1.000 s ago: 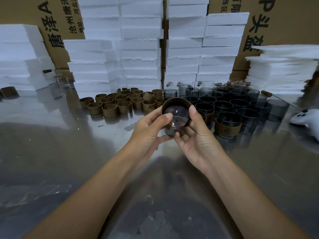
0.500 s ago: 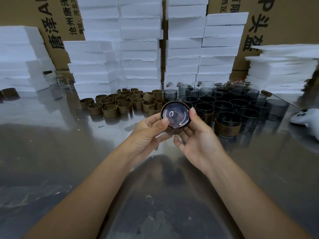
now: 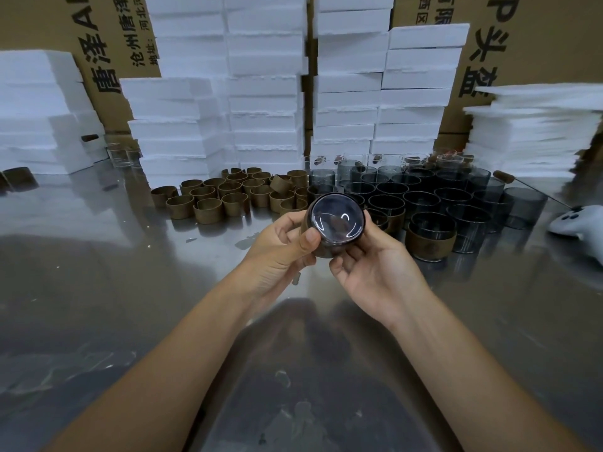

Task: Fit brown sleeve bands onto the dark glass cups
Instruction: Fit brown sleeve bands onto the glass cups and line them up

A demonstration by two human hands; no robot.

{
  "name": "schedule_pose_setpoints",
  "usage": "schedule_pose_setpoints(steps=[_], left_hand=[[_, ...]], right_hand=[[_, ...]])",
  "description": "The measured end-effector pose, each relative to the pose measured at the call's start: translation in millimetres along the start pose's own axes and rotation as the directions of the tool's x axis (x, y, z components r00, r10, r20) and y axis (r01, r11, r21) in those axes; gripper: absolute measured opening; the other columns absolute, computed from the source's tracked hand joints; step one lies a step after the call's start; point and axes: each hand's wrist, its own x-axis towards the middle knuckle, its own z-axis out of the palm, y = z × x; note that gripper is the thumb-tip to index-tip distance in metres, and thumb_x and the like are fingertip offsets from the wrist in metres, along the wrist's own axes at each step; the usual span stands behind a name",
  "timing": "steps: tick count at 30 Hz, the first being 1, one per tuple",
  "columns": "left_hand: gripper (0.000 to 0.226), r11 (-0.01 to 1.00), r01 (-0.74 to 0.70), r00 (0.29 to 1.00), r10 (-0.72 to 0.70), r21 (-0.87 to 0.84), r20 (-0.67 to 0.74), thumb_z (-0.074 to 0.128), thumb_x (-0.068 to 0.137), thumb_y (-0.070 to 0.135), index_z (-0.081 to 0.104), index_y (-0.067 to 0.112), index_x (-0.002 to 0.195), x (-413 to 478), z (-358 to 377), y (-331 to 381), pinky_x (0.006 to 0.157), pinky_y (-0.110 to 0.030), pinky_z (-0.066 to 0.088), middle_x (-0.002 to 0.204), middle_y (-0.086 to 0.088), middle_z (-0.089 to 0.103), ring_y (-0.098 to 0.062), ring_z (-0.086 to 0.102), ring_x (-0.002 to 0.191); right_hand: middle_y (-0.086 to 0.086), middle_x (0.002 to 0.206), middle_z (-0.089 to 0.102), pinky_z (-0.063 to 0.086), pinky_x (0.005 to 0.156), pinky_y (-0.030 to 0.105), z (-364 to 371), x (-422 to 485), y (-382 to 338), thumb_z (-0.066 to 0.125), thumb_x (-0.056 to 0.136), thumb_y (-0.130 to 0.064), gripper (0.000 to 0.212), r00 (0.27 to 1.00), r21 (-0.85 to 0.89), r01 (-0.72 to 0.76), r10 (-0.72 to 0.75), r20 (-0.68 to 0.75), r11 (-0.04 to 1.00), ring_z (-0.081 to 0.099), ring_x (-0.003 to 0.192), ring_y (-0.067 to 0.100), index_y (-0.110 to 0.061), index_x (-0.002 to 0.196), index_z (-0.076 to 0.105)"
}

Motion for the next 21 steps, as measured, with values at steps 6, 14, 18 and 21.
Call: schedule_pose_setpoints(steps=[6, 14, 18, 21], left_hand=[[0.106, 1.0, -0.016, 1.0, 0.016, -0.018, -0.007, 0.096, 0.03, 0.041, 0.056, 0.005, 0.121, -0.2, -1.9, 7.4, 0.073, -0.022, 0.054, 0.101, -0.006, 0.072, -0.015, 0.068, 0.09], [0.08, 0.981, -0.034, 0.997, 0.045, 0.188, -0.057, 0.09, 0.052, 0.032, 0.058, 0.022, 0.126, 0.0, -3.9, 3.6, 0.083, -0.02, 0.047, 0.1, 0.001, 0.069, -0.006, 0.065, 0.094], [0.062, 0.973, 0.02, 0.995, 0.002, 0.231, -0.095, 0.07, 0.065, 0.046, 0.062, 0.023, 0.122, -0.4, -6.5, 2.1, 0.088, -0.027, 0.045, 0.109, 0.004, 0.071, -0.012, 0.064, 0.107], [0.047, 0.978, 0.02, 0.999, -0.014, 0.207, -0.031, 0.06, 0.077, 0.044, 0.063, 0.023, 0.119, -0.5, -5.2, 3.2, 0.087, -0.026, 0.047, 0.109, 0.001, 0.071, -0.013, 0.066, 0.104]], right_hand=[[0.007, 0.113, 0.07, 0.049, 0.069, 0.035, -0.9, 1.0, 3.8, 0.045, 0.095, -0.05, 0.043, 0.999, -0.316, -0.01, -0.006, -0.049, 0.949, 0.068, 0.096, 0.02, -0.019, 0.117, 0.064], [0.006, 0.116, 0.069, 0.049, 0.073, 0.034, -0.6, -0.8, -3.5, 0.049, 0.093, -0.047, 0.042, 0.999, -0.232, 0.032, -0.035, -0.011, 0.972, 0.066, 0.102, 0.021, -0.02, 0.123, 0.06], [-0.002, 0.125, 0.065, 0.043, 0.101, 0.042, -2.0, 2.0, -3.9, 0.053, 0.094, -0.031, 0.044, 0.965, -0.277, 0.261, -0.251, 0.072, 0.925, 0.063, 0.112, 0.015, -0.027, 0.137, 0.049], [-0.009, 0.137, 0.056, 0.036, 0.109, 0.044, -3.2, 2.3, -0.3, 0.055, 0.093, -0.022, 0.048, 0.931, -0.347, 0.365, -0.333, 0.15, 0.864, 0.055, 0.123, 0.013, -0.034, 0.137, 0.043]])
